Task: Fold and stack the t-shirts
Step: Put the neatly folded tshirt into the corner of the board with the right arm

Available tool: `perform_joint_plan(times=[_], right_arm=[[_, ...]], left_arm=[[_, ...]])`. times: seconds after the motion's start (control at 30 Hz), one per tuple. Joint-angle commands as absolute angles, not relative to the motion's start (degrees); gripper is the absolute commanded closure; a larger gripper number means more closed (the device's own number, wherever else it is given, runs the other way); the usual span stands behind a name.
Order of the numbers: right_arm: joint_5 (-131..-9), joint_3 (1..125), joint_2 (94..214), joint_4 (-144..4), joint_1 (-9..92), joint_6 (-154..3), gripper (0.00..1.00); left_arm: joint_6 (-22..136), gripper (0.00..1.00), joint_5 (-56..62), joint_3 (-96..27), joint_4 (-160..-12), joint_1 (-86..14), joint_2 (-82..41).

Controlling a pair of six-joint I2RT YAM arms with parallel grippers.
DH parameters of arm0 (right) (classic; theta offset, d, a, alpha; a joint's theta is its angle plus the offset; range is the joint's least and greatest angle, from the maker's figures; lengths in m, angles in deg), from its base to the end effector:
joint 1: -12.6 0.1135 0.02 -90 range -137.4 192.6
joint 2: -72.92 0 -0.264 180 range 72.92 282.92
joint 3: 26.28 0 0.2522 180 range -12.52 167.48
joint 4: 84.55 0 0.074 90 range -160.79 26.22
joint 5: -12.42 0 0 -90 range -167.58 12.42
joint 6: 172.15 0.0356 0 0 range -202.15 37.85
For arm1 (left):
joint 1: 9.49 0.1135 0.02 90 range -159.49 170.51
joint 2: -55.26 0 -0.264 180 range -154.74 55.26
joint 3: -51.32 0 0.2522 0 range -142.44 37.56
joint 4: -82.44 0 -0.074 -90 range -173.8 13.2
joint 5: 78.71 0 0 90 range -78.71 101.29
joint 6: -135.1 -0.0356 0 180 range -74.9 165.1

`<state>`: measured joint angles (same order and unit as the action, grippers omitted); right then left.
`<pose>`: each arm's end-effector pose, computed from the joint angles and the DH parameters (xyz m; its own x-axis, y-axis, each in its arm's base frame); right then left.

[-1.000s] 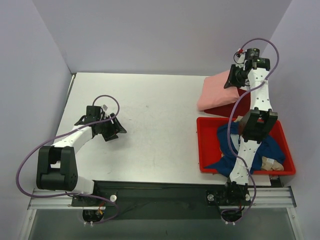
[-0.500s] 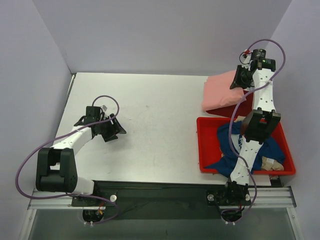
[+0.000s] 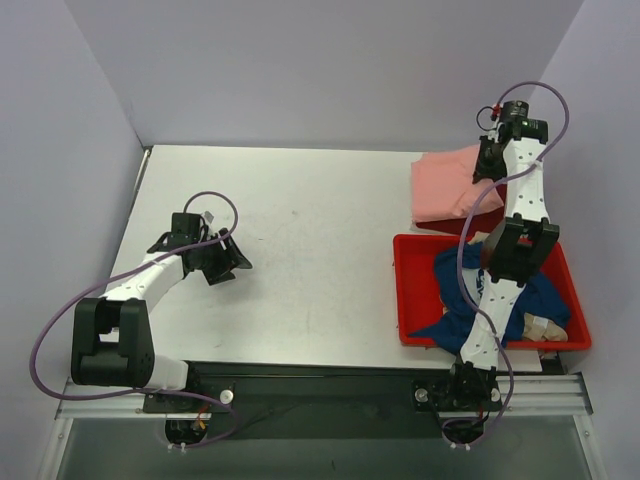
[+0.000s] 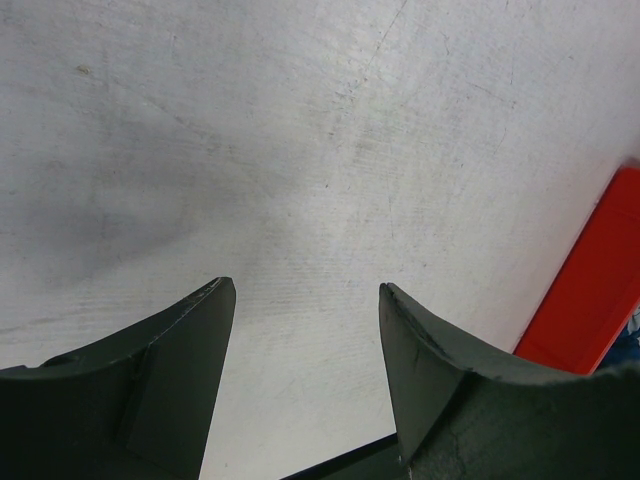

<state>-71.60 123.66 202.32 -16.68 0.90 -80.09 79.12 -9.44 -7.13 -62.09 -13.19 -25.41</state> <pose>0.4883 -0.0973 0.3255 -0.7148 0.1845 -0.6746 0.1583 0.9822 0.1009 0.2666 -0.0299 0.1880 -0.8384 -0.4701 -0.2756 -0.2654 0.7940 -0.5470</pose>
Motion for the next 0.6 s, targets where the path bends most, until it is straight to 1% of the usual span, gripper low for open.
perform_joint_plan(times=[0.0,0.07,0.13,0.17,0.2,0.23,0.27,0.33,0.37,0.4,0.43,0.47,0.57], right_arm=[[-77.4,124.3,204.3,-16.9,0.2,-80.1,1.00],[-79.1,124.2,204.9,-17.2,0.1,-79.9,1.00],[-81.4,124.0,205.2,-17.3,0.2,-79.4,0.97],[-82.3,123.9,205.4,-17.3,0.1,-79.3,0.87],[-83.3,123.7,205.4,-17.4,0.1,-78.6,0.81],[-86.7,123.6,205.5,-17.6,0.1,-77.9,0.71],[-88.7,123.4,205.3,-17.8,0.2,-77.4,0.48],[-94.0,122.1,204.9,-18.4,0.1,-76.3,0.36],[-95.0,121.7,204.1,-18.8,0.2,-76.0,0.26],[-95.9,121.0,203.7,-19.2,0.2,-75.7,0.20],[-96.5,119.4,203.1,-20.4,0.2,-75.4,0.09],[-96.6,118.4,201.7,-21.0,0.1,-75.1,0.00],[-96.2,114.5,198.3,-23.2,0.5,-75.1,0.00]], left_arm=[[78.7,0.30,-8.8,-8.7,-61.5,-13.4,-23.6],[78.7,0.30,-8.7,-8.8,-61.3,-13.5,-23.5],[78.7,0.30,-8.7,-8.9,-61.0,-13.5,-23.3],[78.7,0.30,-8.4,-9.0,-60.9,-13.5,-23.3],[78.7,0.30,-8.3,-9.1,-60.8,-13.5,-23.1],[78.7,0.30,-8.1,-9.2,-60.6,-13.6,-22.9],[78.7,0.30,-8.0,-9.3,-60.5,-13.7,-22.8],[78.7,0.30,-7.4,-9.5,-60.3,-13.7,-22.0],[78.7,0.30,-7.0,-9.7,-60.4,-13.7,-21.8],[78.7,0.30,-6.6,-9.8,-60.5,-13.7,-21.1],[78.7,0.30,-6.2,-10.0,-60.5,-13.9,-20.8],[78.7,0.30,-5.6,-10.2,-60.5,-13.8,-20.4],[78.7,0.30,-4.1,-10.4,-60.4,-14.0,-19.5]])
